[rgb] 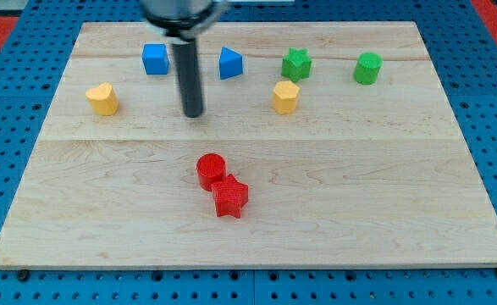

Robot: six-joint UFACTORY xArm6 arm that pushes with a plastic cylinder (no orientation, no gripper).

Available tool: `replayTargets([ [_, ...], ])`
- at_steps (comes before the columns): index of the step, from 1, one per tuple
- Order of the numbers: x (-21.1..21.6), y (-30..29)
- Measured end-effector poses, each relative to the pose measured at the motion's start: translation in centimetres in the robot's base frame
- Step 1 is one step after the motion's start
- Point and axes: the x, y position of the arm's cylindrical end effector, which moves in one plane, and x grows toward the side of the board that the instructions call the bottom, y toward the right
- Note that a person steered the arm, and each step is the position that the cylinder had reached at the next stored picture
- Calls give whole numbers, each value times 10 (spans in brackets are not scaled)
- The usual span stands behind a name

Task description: Push the yellow heart below the blue cube

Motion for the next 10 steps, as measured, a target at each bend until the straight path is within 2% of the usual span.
replayTargets([
  [1,32,-48],
  [2,33,-96],
  [3,-2,-132],
  [4,-19,-131],
  [5,-18,-122],
  [6,-49,-146],
  [8,-44,-124],
  [10,-64,-108],
])
